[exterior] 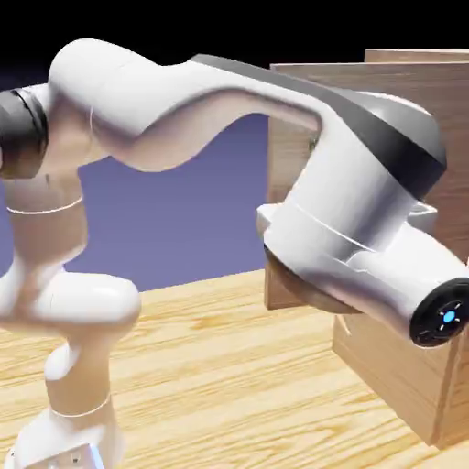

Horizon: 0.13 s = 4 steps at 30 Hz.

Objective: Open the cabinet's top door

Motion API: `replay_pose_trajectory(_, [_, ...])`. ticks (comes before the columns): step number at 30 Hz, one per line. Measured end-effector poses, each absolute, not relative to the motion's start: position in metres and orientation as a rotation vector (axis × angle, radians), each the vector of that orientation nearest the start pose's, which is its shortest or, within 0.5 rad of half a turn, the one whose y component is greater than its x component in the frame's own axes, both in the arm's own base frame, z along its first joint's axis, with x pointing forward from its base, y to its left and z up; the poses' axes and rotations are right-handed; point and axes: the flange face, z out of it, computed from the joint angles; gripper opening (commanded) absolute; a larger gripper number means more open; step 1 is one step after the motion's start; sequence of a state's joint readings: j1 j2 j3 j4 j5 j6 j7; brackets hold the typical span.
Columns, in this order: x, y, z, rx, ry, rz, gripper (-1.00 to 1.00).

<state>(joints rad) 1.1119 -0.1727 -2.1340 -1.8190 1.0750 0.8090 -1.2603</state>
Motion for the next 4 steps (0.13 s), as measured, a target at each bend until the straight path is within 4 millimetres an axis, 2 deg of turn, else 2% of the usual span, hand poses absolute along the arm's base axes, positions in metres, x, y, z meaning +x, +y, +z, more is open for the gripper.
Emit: replay_pose_trajectory(4, [0.328,-0.376,0.546,-1.515,-0.551,-0.682,-1.0])
